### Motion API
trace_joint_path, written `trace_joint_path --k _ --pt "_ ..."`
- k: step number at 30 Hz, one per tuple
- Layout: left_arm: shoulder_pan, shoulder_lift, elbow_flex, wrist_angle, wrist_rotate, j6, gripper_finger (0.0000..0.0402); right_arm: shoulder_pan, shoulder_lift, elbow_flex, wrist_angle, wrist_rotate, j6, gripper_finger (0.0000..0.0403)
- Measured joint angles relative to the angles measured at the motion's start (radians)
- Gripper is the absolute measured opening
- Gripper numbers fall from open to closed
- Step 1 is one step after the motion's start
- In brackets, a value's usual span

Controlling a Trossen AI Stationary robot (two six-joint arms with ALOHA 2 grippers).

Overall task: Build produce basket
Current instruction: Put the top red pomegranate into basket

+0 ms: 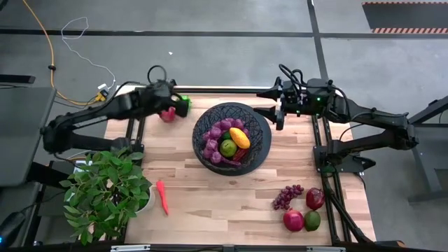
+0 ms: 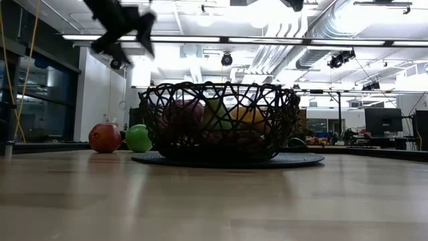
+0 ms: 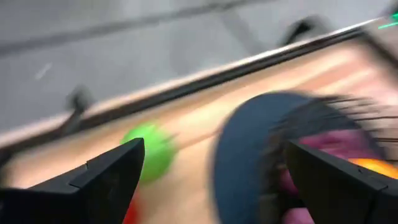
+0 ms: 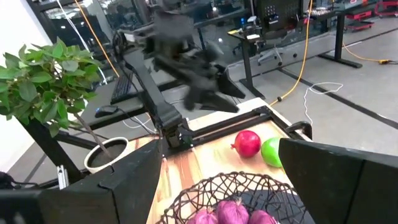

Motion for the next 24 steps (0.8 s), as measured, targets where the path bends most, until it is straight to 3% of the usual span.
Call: trace_joint_path --k 5,8,24 --pt "0.15 0.103 -0.021 -0.226 0.043 -0.109 0.0372 0.0 0.0 0.0 -0.005 0.002 0.0 0.0305" --pt "0.191 0.147 -0.06 -0.247 0.044 -0.152 0.0372 0.0 0.0 0.0 -0.005 0.02 -0.003 0.0305" --pt "0.264 0.204 -0.313 0.045 0.008 -0.416 0.0372 0.0 0.0 0.0 -0.005 0.021 -0.012 0.0305"
